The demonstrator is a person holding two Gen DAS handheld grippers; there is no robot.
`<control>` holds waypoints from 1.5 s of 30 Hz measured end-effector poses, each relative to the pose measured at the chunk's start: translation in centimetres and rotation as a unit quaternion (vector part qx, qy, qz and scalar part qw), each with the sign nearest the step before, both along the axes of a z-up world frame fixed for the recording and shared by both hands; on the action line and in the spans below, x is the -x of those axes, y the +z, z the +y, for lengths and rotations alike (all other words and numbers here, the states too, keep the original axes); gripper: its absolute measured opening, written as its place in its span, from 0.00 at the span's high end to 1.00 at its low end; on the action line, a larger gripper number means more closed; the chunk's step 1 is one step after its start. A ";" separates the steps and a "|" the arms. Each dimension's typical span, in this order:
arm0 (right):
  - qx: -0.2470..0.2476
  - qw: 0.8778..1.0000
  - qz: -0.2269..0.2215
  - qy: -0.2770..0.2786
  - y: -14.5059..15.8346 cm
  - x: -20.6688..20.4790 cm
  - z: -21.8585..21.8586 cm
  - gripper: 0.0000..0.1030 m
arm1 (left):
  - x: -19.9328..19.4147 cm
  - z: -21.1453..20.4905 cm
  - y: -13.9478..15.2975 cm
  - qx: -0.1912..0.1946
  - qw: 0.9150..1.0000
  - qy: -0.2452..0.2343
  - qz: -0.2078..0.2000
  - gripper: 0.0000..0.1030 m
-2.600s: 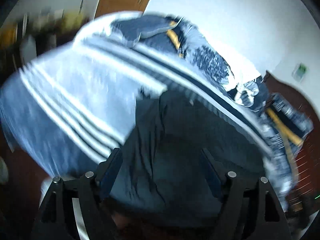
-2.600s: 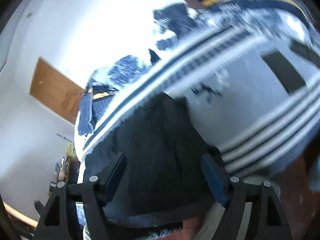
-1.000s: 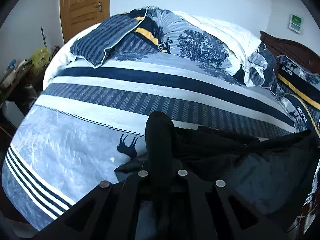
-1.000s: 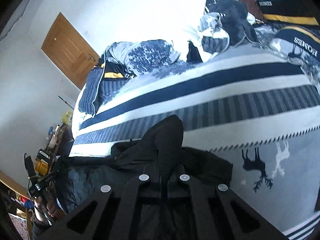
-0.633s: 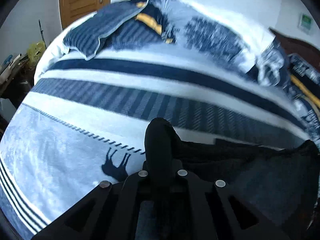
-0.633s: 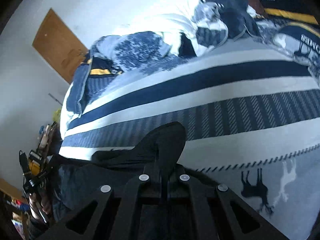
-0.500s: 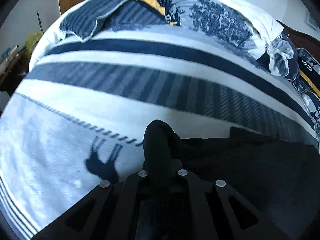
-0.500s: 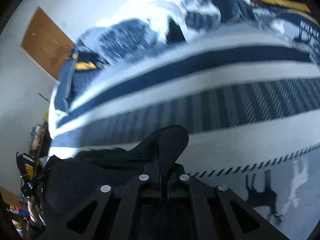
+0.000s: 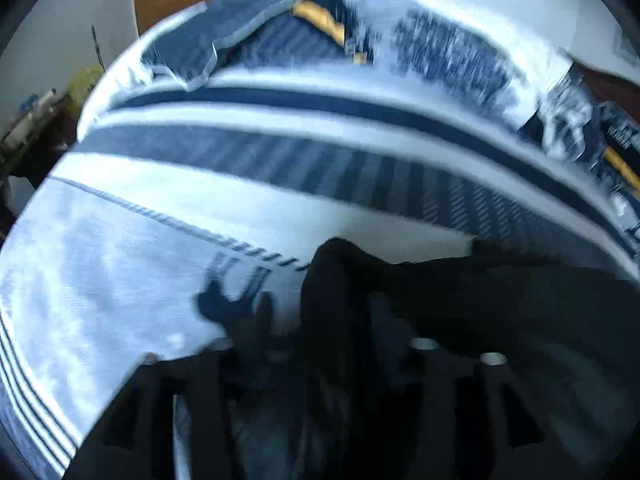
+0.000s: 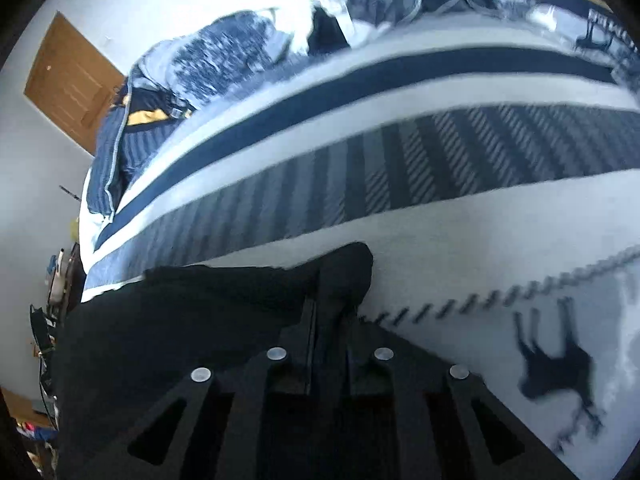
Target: Fold large clothes
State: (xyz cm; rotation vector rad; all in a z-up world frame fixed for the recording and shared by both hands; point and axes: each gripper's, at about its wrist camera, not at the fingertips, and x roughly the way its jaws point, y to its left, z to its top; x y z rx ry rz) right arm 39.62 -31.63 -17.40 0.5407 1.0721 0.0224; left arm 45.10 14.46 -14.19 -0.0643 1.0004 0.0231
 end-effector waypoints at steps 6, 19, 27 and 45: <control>0.056 0.997 -0.053 -0.001 6.9 6.5 2.2 0.20 | 9.0 0.5 6.9 -0.003 0.998 0.014 -0.065 0.18; 0.027 0.997 -0.067 -0.016 12.4 19.8 6.0 0.20 | 23.1 1.5 8.4 0.061 0.996 0.048 -0.033 0.18; 0.040 0.997 -0.063 -0.021 14.0 24.2 7.8 0.20 | 25.5 0.5 10.2 0.063 0.997 0.034 -0.038 0.18; 0.033 0.997 -0.072 -0.025 15.3 25.8 7.7 0.20 | 26.3 0.2 10.2 0.052 0.998 0.029 -0.035 0.18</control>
